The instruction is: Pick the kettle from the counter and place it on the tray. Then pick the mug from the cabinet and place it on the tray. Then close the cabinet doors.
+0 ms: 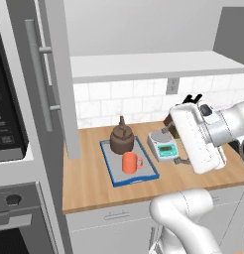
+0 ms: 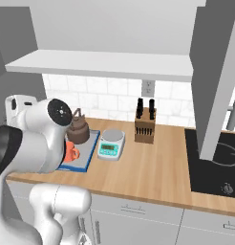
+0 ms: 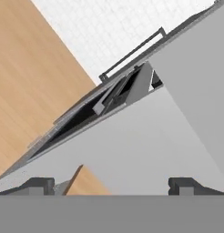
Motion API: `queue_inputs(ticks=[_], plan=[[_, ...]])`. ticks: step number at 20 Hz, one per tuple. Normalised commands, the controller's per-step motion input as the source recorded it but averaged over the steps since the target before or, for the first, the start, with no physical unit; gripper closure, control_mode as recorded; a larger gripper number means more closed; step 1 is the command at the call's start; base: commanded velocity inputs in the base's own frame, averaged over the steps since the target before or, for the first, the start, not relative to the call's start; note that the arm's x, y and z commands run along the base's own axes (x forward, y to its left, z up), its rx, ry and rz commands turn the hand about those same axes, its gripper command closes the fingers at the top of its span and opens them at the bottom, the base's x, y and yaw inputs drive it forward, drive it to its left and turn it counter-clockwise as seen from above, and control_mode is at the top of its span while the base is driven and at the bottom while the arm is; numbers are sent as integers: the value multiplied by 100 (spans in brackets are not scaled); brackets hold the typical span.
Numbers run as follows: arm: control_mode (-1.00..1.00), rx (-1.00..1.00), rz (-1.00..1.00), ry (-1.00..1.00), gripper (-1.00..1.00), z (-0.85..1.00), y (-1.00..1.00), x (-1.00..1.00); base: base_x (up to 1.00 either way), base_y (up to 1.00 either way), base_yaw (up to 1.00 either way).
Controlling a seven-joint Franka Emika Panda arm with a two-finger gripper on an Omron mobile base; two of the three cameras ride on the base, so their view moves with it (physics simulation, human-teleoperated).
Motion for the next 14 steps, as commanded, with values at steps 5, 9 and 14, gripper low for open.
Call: queue_inputs(ticks=[5, 9, 14], plan=[[-100, 0, 0, -1, -100, 20, 5, -36, 0, 0, 0], [-100, 0, 0, -2, -100, 21, 5, -35, 0, 0, 0], [-100, 0, 0, -6, -100, 17, 7, -36, 0, 0, 0]])
